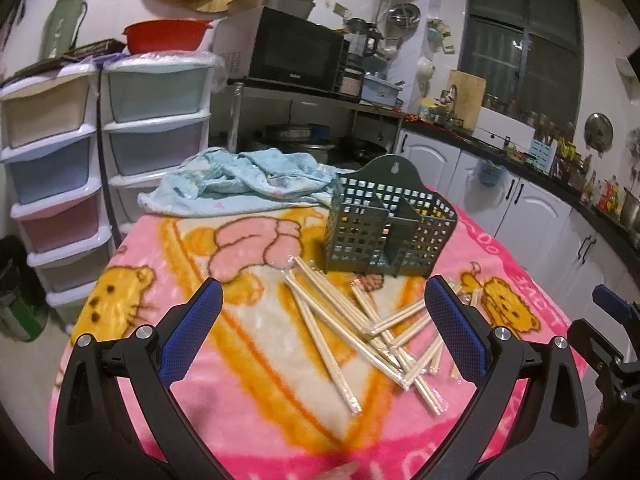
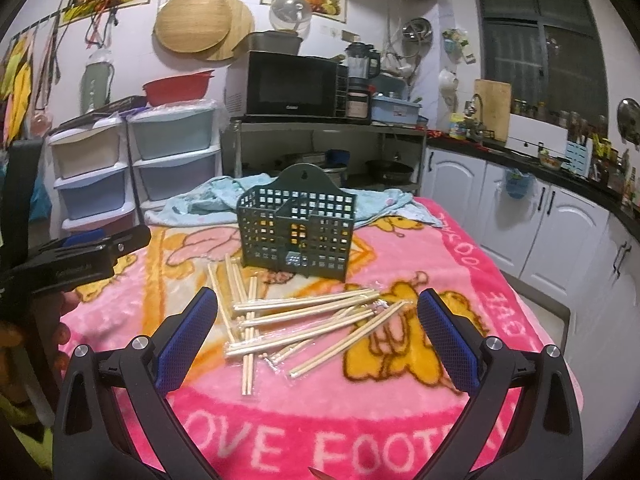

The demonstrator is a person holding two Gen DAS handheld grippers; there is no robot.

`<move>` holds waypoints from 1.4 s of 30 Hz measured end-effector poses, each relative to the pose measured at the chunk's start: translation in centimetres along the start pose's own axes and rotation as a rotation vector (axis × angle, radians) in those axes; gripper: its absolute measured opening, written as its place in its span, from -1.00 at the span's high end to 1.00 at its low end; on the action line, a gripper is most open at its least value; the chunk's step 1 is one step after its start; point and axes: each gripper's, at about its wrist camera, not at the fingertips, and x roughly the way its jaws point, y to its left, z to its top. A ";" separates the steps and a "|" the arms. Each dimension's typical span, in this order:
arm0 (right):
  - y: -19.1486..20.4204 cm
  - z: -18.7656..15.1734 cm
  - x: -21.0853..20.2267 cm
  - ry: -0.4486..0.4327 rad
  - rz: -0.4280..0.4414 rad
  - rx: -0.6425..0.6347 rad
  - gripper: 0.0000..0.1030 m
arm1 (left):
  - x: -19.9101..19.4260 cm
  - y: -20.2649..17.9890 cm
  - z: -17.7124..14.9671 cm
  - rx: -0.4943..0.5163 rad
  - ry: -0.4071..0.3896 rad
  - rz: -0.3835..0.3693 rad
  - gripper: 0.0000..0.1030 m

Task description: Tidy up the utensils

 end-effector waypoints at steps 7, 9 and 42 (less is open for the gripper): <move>0.1 0.8 2.0 0.037 0.025 -0.017 -0.88 | 0.3 2.8 0.5 -0.066 -0.006 -0.048 -0.81; 0.3 1.0 2.5 0.045 0.039 -0.023 -0.88 | 0.5 3.1 0.7 -0.068 -0.008 -0.025 -0.81; -8.5 2.0 16.2 0.331 -0.001 0.136 -0.45 | 14.6 4.7 2.4 -0.107 0.326 -0.037 -0.52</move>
